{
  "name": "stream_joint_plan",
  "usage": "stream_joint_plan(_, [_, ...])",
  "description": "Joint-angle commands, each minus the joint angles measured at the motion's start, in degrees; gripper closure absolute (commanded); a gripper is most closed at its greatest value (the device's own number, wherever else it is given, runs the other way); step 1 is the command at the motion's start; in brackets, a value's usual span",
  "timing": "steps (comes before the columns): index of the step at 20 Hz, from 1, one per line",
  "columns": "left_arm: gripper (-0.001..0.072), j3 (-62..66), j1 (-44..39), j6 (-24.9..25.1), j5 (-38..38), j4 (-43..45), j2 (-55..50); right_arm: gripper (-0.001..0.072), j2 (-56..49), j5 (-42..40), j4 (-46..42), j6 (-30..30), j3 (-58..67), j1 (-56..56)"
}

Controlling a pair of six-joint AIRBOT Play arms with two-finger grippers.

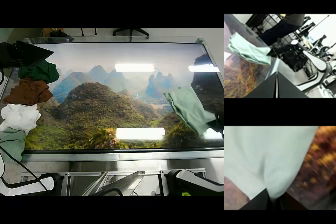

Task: Fold the shirts.

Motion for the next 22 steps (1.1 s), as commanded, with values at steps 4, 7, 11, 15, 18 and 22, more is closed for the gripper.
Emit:
stream_joint_plan(4, [0.0695,0.0,-2.7,2.6,-0.5,0.3,0.0,0.0552,12.2,-4.1,-7.4,8.8,-14.2,-2.3])
stream_joint_plan(7, [0.0694,0.0,-4.0,2.8,-0.3,0.3,0.0,0.0273,12.2,-3.7,-8.2,8.9,-12.8,-2.7])
stream_joint_plan(11, [0.0694,0.0,-3.1,2.8,1.4,0.1,0.0,0.0273,11.2,-5.9,-9.6,8.7,4.3,-4.1])
stream_joint_plan(15, [0.0695,0.0,-0.4,2.9,5.7,0.0,0.0,0.0602,7.1,-9.7,8.2,2.4,18.3,1.6])
stream_joint_plan(18, [0.0698,0.0,0.4,2.9,8.1,3.7,0.0,0.0688,6.5,-12.3,9.6,-0.4,18.0,15.6])
stream_joint_plan(22, [0.0699,-5.8,-3.1,0.2,6.1,13.5,3.1,0.0688,6.4,-12.9,3.1,0.2,11.1,42.1])
